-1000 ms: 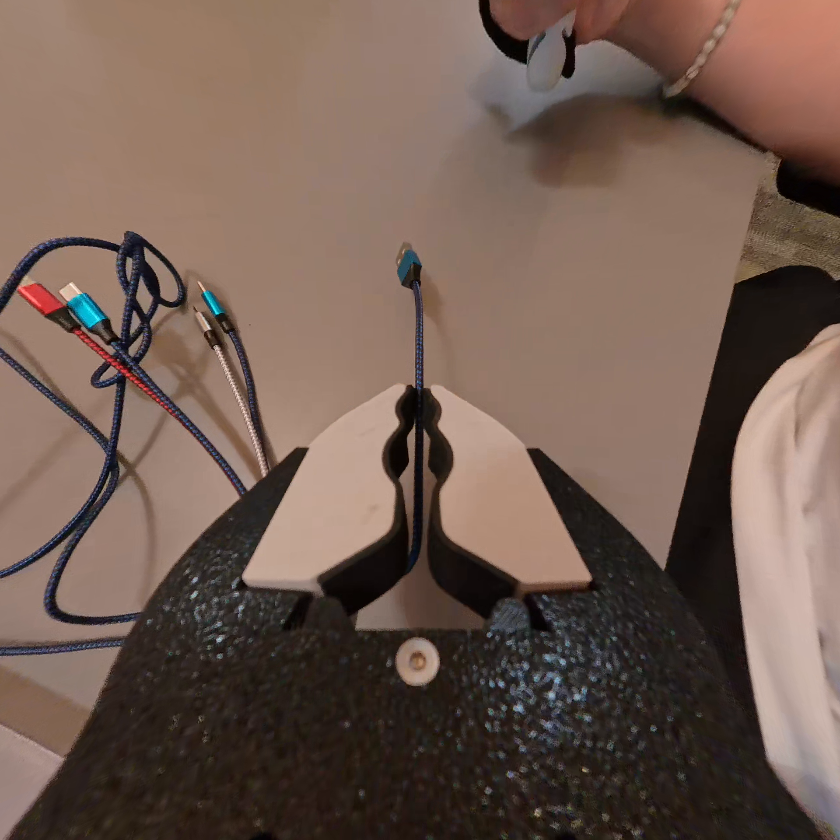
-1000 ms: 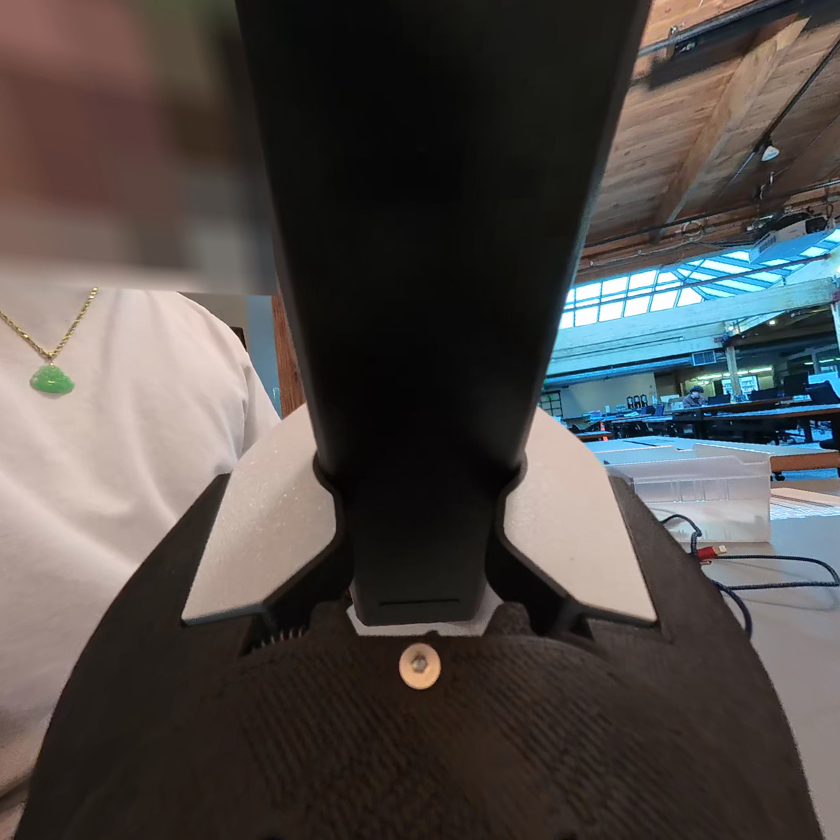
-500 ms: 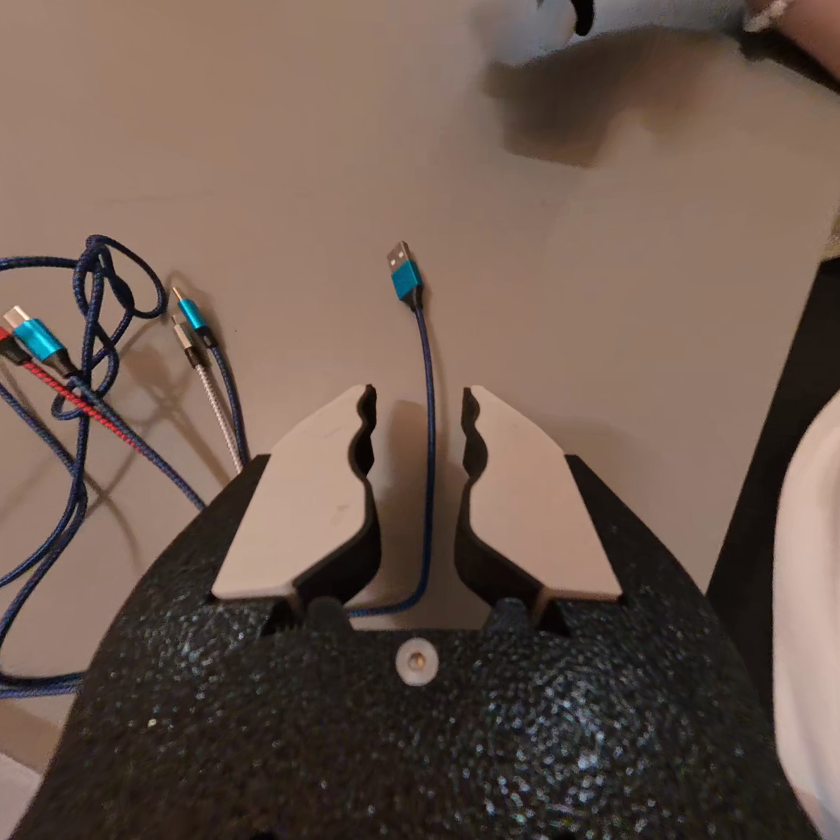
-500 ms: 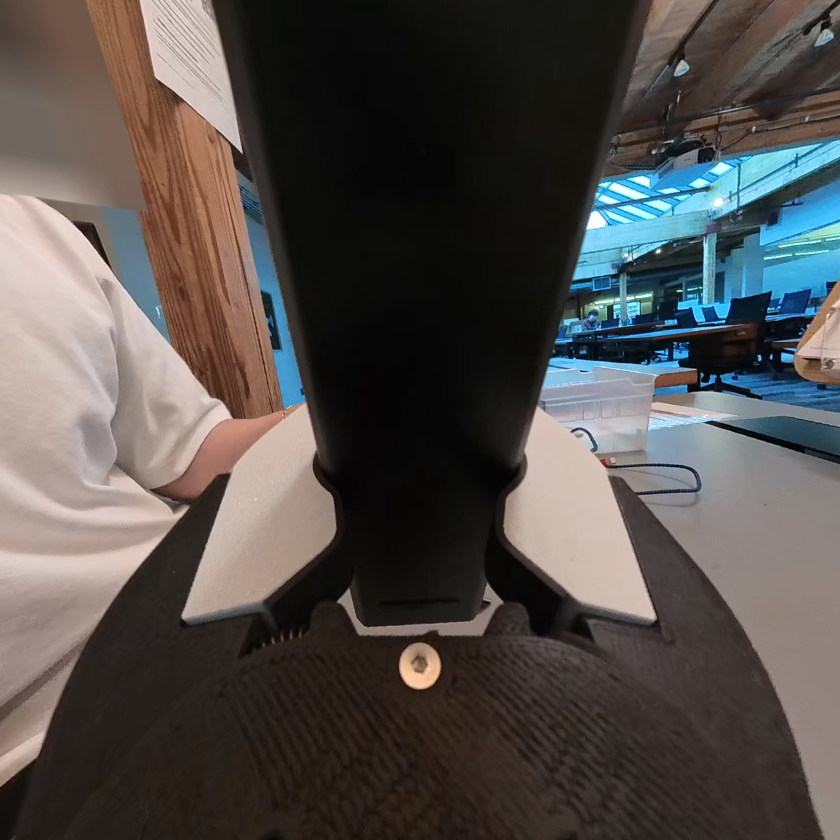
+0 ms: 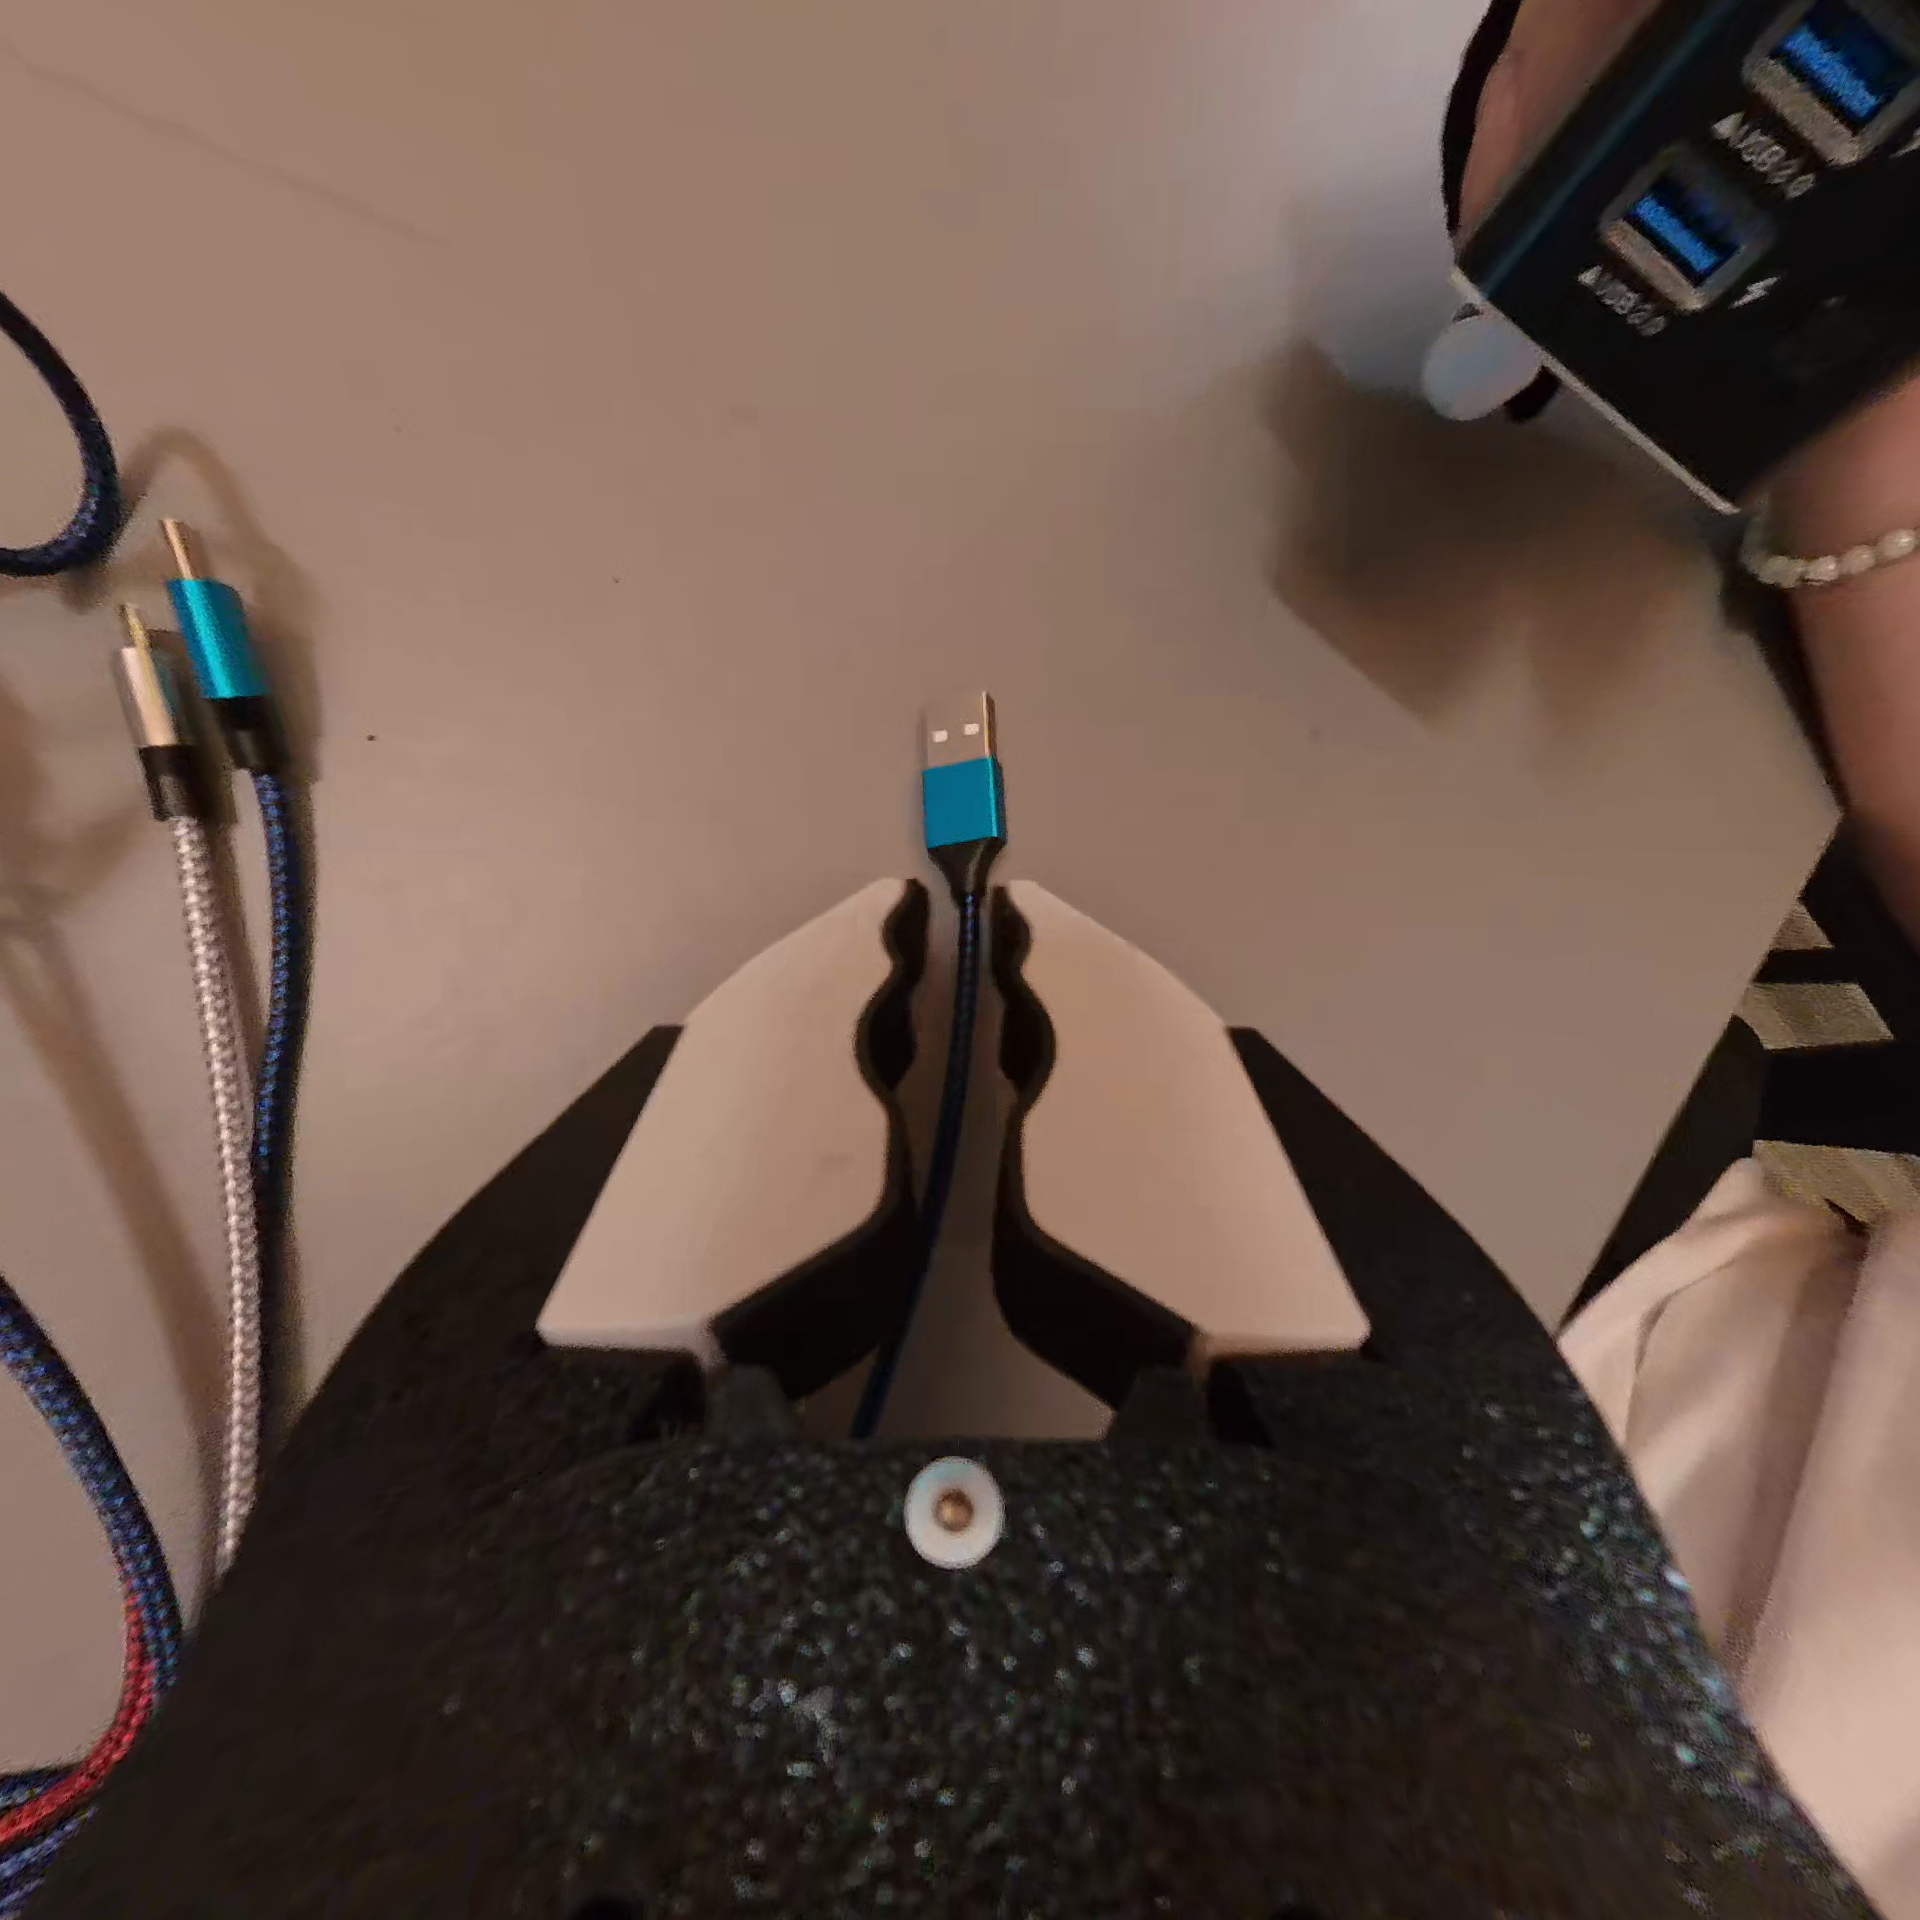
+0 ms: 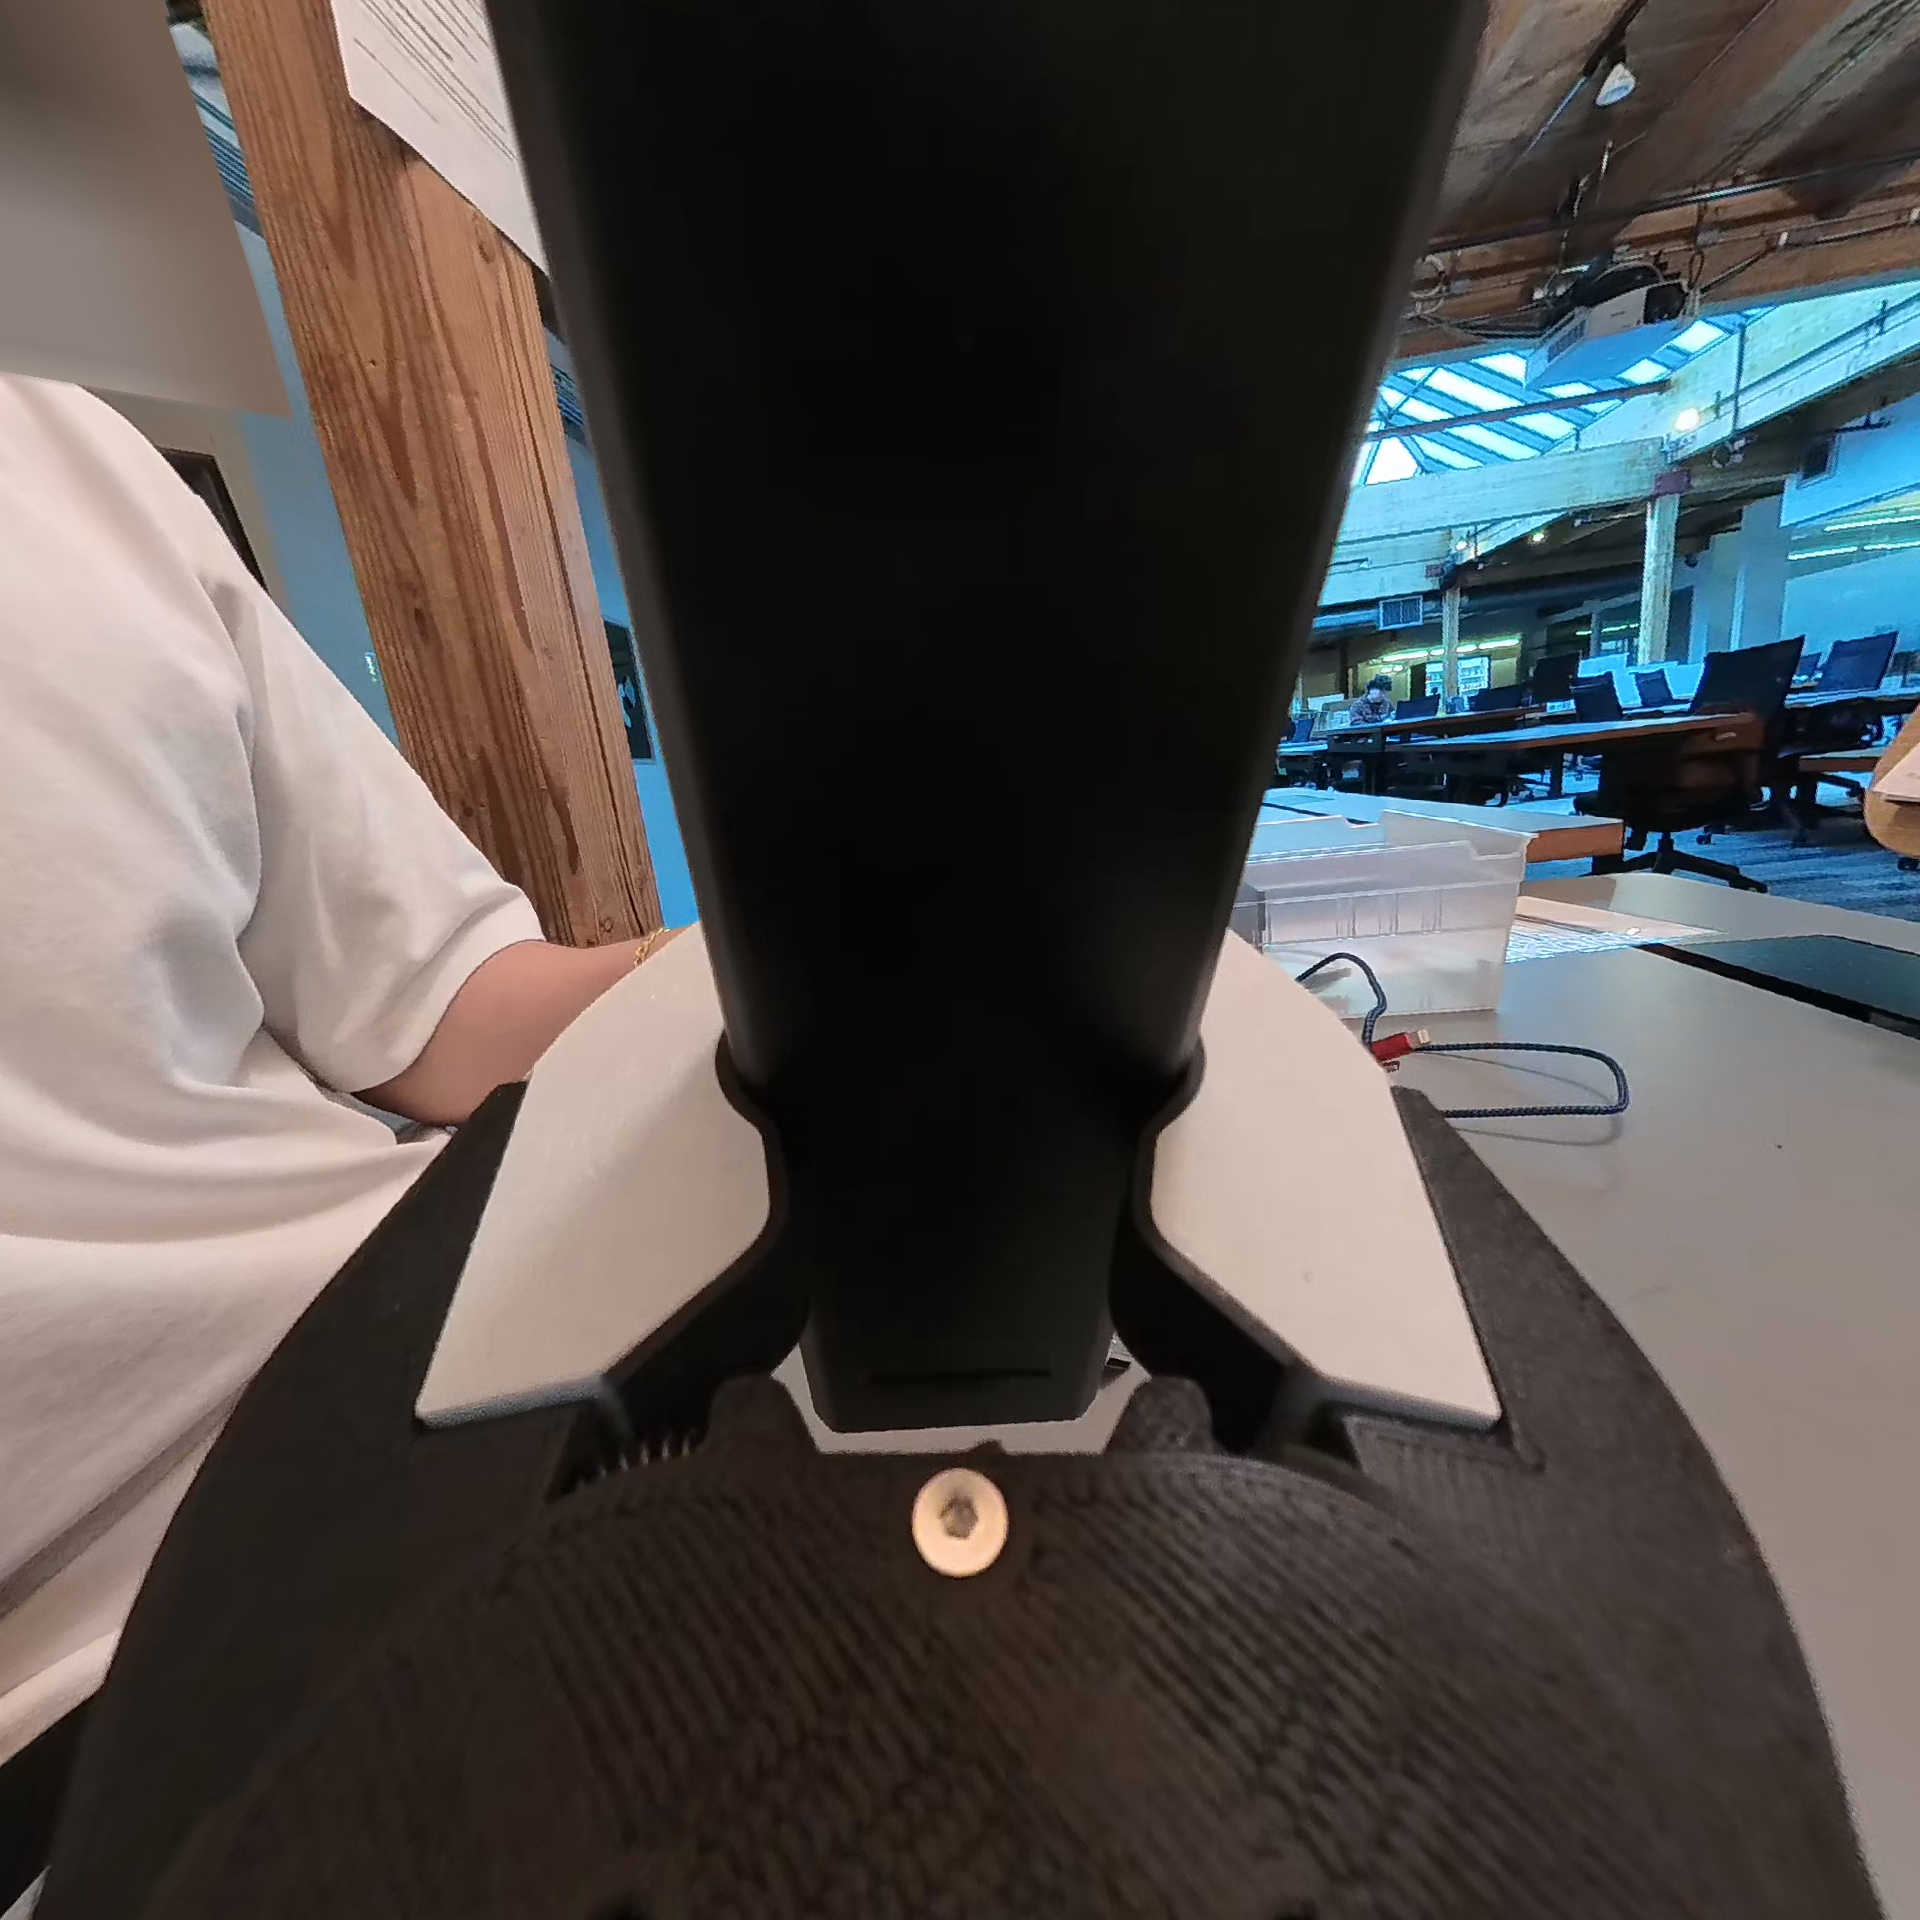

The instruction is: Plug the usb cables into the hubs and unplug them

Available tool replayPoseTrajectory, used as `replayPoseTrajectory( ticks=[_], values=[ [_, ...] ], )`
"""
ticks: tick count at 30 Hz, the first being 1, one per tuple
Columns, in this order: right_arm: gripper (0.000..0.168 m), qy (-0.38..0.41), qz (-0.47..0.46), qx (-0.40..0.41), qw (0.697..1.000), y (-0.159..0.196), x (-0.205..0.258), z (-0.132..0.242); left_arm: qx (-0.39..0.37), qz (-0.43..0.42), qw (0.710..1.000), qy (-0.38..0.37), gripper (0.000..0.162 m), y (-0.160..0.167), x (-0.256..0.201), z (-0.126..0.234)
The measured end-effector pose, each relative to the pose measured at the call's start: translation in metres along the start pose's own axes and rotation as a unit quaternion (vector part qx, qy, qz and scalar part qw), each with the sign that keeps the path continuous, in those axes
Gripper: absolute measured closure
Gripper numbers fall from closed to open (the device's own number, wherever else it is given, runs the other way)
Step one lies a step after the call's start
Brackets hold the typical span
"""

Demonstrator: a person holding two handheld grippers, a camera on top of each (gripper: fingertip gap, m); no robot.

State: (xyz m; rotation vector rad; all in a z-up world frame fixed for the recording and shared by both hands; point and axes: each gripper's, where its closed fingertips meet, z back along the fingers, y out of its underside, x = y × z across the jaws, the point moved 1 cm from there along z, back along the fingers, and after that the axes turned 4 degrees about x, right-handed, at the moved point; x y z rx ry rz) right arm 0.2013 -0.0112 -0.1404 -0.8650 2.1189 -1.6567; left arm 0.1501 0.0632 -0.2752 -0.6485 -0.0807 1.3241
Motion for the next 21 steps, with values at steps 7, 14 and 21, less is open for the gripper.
replayPoseTrajectory(
  ticks=[7,14,21],
  values=[
    [0.095,0.004,-0.01,0.026,1.0,0.008,-0.002,-0.002,-0.037,-0.151,0.983,-0.095,0.158,-0.008,0.005,-0.002],
    [0.095,-0.003,-0.003,0.065,0.998,0.02,-0.002,-0.009,-0.124,-0.269,0.947,-0.126,0.158,-0.049,-0.029,0.058],
    [0.094,-0.018,-0.012,0.084,0.996,0.025,-0.002,-0.013,-0.098,-0.34,0.929,-0.111,0.159,-0.067,-0.054,0.08]
  ],
)
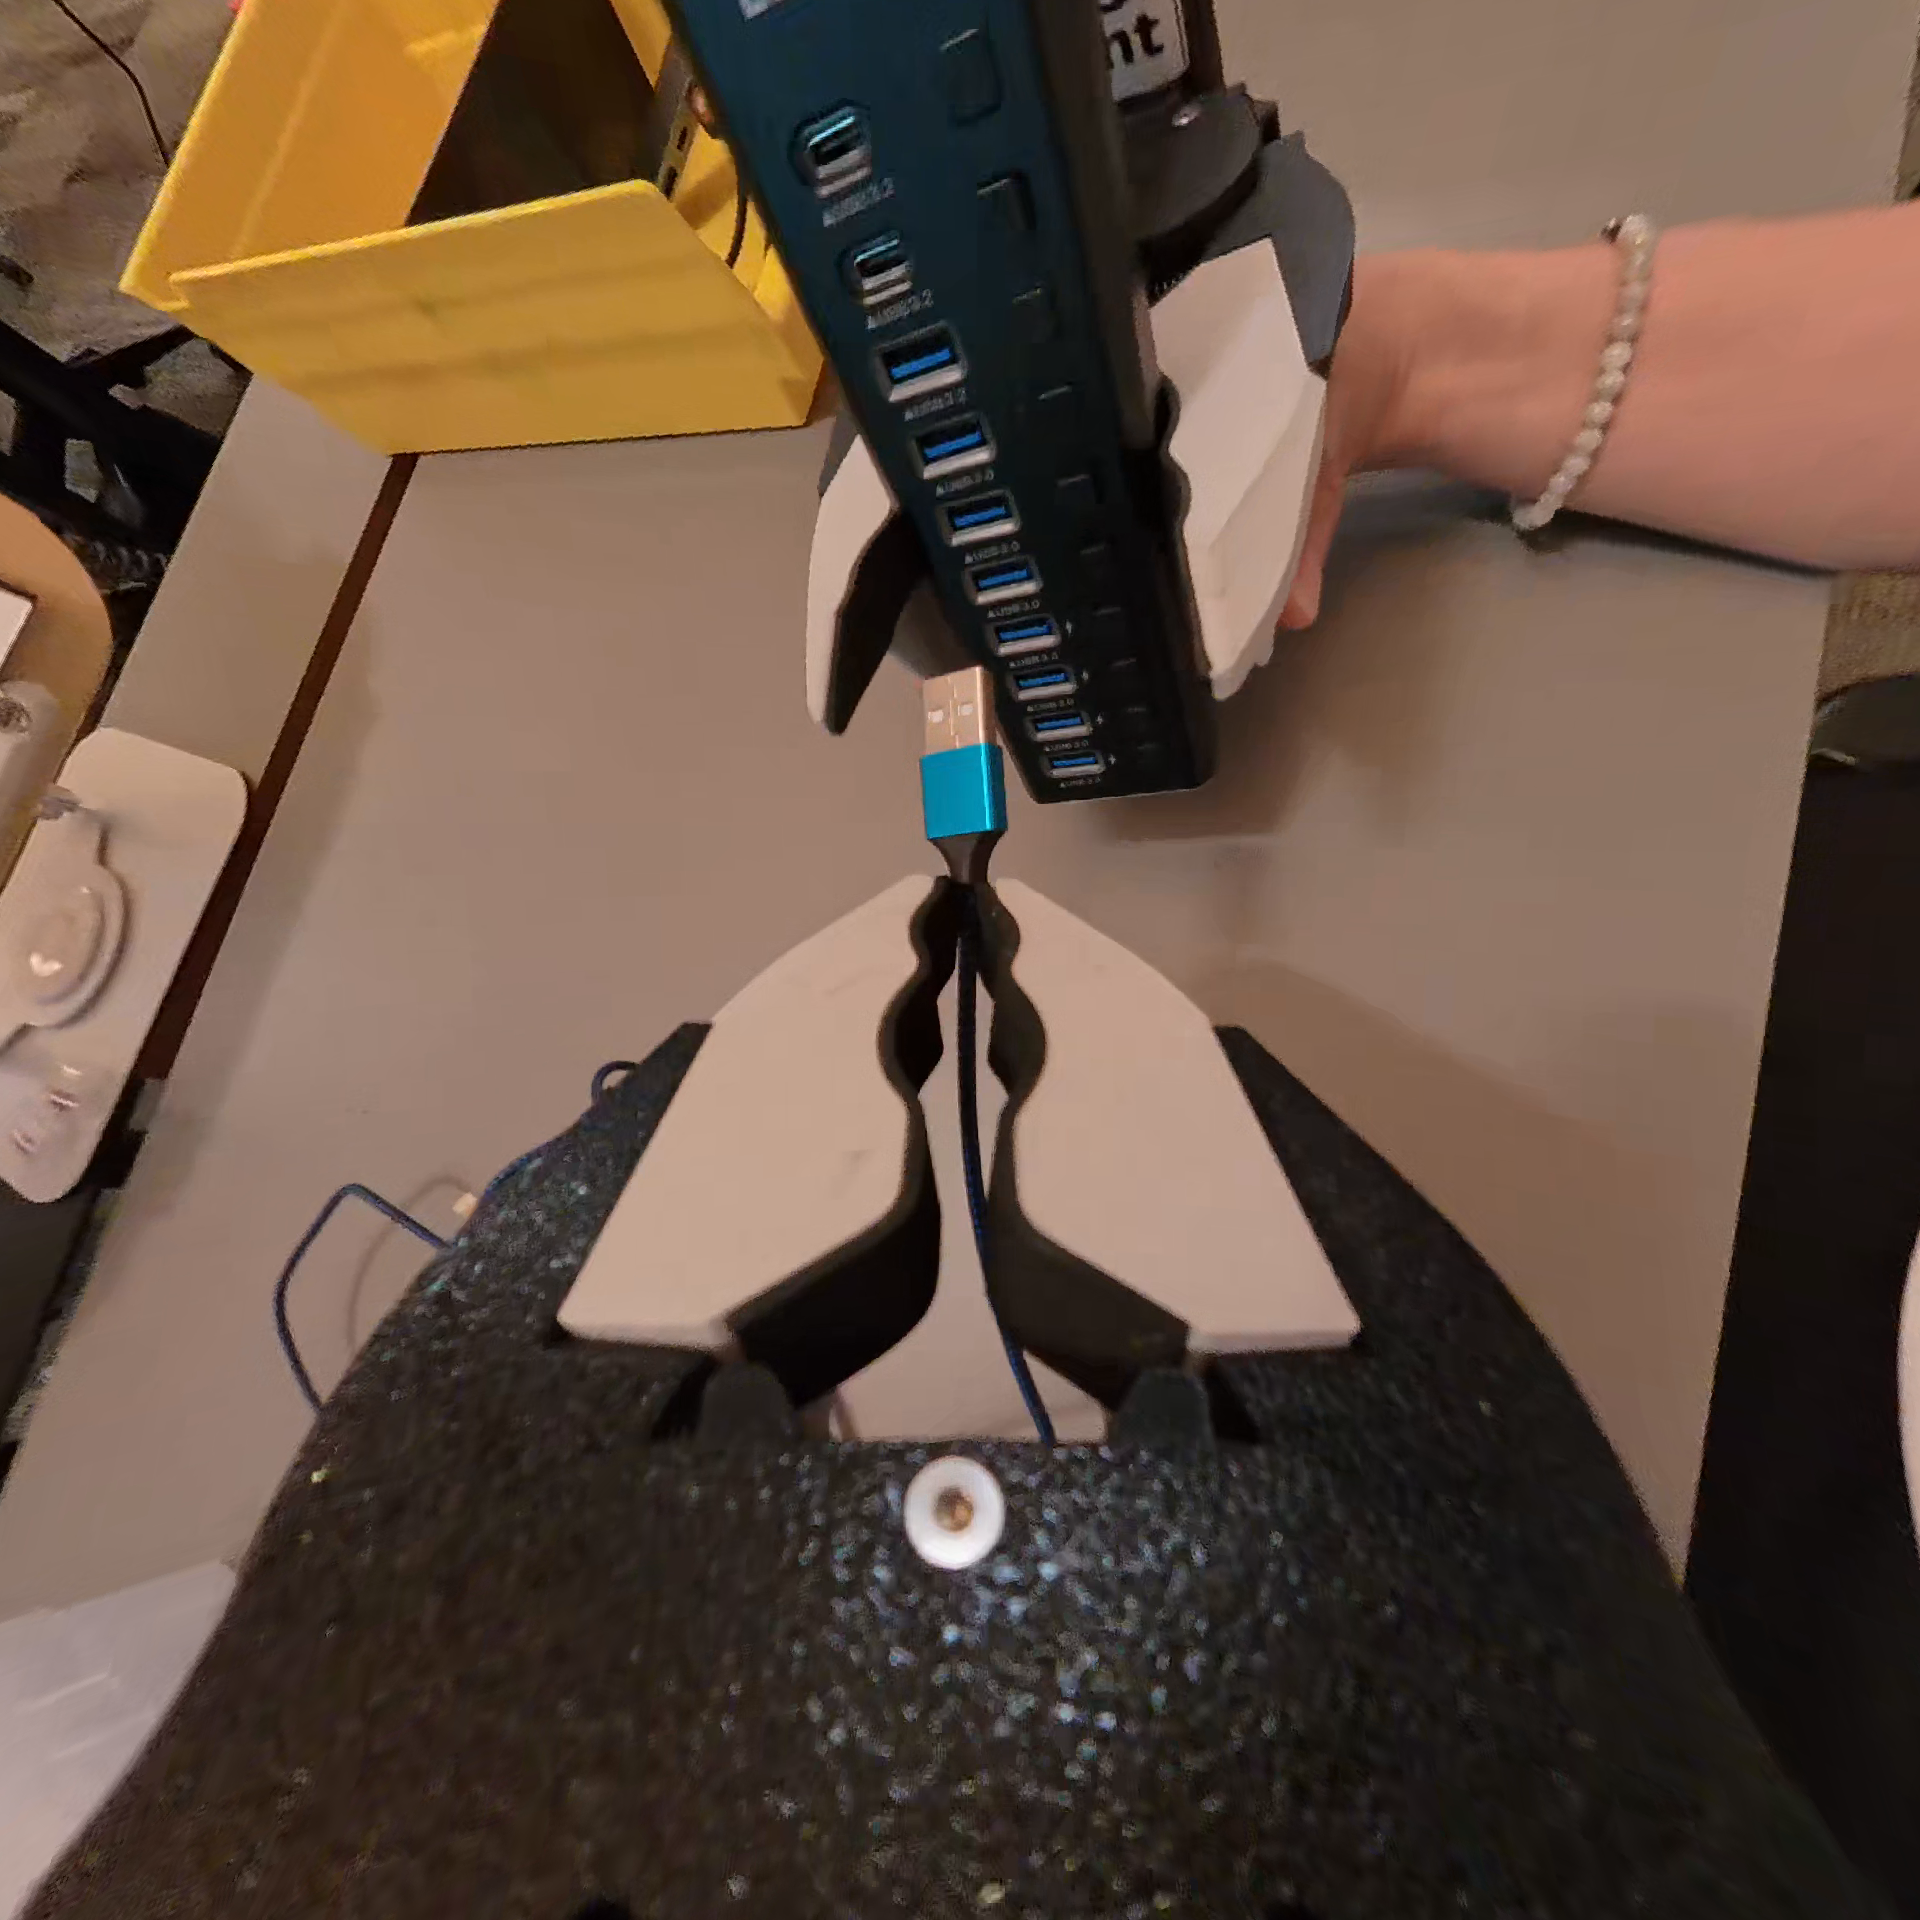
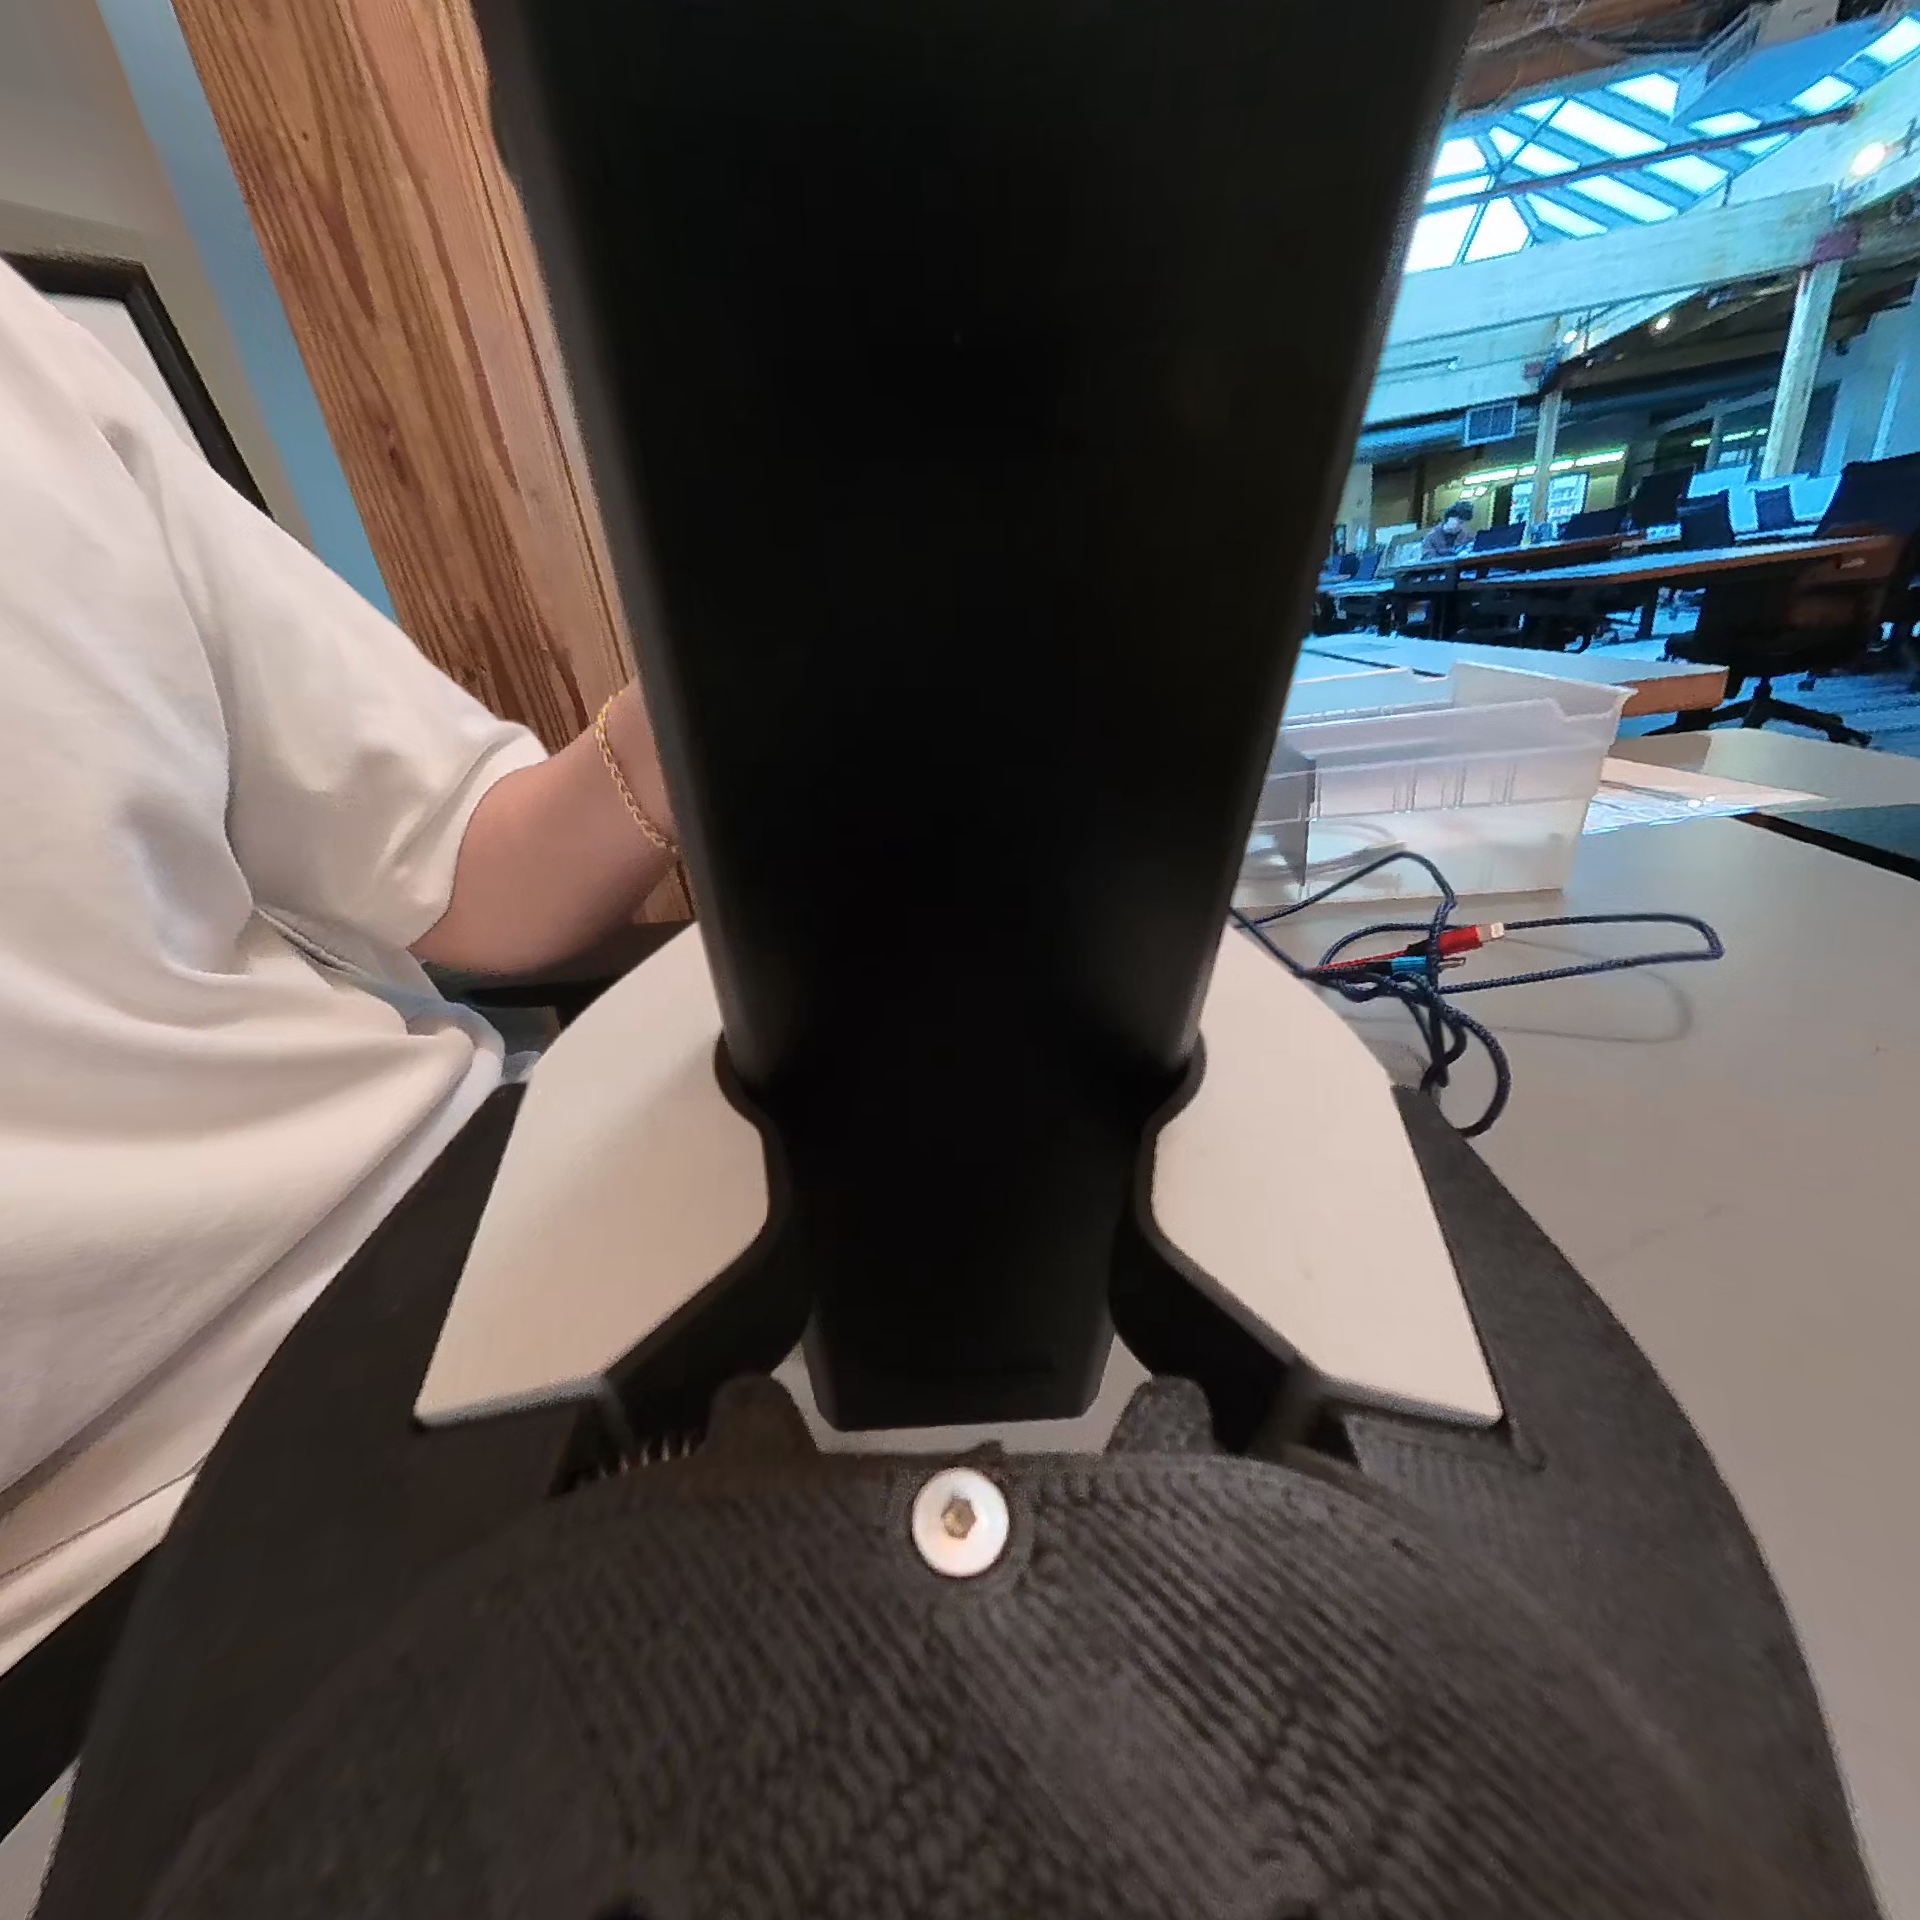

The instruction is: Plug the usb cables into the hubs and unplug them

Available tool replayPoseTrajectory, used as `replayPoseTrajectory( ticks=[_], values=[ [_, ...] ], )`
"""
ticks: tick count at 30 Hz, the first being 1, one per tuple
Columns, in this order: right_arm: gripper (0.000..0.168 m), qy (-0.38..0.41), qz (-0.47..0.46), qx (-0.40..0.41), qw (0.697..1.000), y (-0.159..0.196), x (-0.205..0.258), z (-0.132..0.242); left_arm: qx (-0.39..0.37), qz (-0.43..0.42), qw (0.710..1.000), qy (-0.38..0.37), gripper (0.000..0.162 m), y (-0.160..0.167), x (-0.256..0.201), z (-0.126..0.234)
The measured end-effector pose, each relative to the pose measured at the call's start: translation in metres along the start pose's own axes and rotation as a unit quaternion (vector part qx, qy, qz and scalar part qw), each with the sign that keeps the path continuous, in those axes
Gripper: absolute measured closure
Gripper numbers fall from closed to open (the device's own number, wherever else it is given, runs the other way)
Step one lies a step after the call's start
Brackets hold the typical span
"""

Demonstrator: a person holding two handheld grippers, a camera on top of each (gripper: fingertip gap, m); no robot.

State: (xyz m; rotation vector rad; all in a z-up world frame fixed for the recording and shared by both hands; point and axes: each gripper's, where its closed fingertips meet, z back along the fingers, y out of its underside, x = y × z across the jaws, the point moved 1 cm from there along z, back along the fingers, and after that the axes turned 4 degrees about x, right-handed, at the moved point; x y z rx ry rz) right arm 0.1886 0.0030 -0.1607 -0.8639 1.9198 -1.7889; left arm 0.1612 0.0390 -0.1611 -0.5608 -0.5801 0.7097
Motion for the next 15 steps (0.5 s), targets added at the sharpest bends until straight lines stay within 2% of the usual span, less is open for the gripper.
replayPoseTrajectory(
  ticks=[6,15],
  values=[
    [0.095,0.002,0.0,0.006,1.0,0.001,0.0,-0.001,0.058,-0.043,0.997,0.013,0.159,-0.002,0.0,-0.015],
    [0.095,0.005,-0.001,0.035,0.999,0.008,-0.001,-0.009,0.079,-0.052,0.995,0.034,0.16,-0.011,0.003,-0.023]
  ],
)
